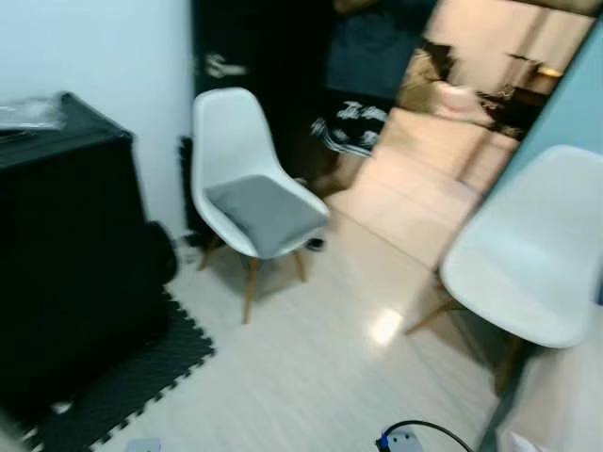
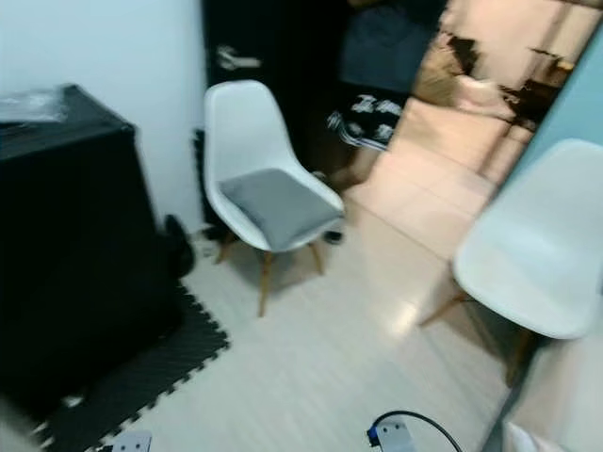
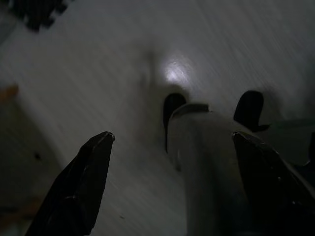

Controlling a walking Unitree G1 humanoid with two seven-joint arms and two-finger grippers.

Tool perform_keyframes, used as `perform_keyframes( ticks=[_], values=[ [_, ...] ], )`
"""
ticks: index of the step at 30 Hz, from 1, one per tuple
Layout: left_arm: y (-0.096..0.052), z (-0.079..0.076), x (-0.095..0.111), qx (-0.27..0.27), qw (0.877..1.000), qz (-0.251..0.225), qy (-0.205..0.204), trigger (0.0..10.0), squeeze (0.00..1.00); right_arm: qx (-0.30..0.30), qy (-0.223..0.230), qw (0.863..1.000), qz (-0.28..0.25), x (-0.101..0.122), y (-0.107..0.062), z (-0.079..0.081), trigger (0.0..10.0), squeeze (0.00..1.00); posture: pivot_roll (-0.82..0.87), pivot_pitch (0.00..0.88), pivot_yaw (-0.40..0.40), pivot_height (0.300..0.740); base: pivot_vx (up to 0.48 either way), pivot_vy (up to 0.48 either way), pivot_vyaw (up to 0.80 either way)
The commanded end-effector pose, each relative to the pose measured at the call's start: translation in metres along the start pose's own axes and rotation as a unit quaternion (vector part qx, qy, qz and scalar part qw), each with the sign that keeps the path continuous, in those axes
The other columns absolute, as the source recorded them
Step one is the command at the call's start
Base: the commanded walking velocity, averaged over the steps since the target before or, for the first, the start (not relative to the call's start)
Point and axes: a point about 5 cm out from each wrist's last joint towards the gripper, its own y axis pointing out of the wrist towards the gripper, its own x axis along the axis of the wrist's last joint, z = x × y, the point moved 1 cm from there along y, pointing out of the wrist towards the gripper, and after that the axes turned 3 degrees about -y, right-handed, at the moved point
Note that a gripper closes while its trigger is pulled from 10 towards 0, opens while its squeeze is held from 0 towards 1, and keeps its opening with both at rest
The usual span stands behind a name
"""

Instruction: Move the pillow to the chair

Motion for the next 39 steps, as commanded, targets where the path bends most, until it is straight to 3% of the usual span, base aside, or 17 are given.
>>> perform_keyframes(
  ticks=[1, 27, 39],
  values=[
    [-0.001, -0.008, -0.009, -0.011, 1.000, 0.020, 0.011, 10.0, 0.00, -0.007, -0.005, 1.000, -0.004, 0.002, -0.001, -0.005, 10.0, 0.00, 0.21, 0.000, -0.138, 0.740, 0.000, 0.000, -0.77],
    [-0.001, -0.009, -0.007, -0.016, 1.000, 0.015, 0.017, 10.0, 0.00, -0.008, 0.015, 0.999, -0.029, 0.012, 0.000, -0.001, 10.0, 0.00, 0.20, 0.000, -0.126, 0.740, 0.000, 0.000, -0.76],
    [0.000, -0.014, -0.005, -0.020, 1.000, 0.013, 0.015, 10.0, 0.00, 0.043, 0.023, 0.998, -0.049, 0.017, 0.000, 0.012, 10.0, 0.00, 0.20, 0.000, -0.137, 0.740, 0.000, 0.000, -0.76]
  ],
)
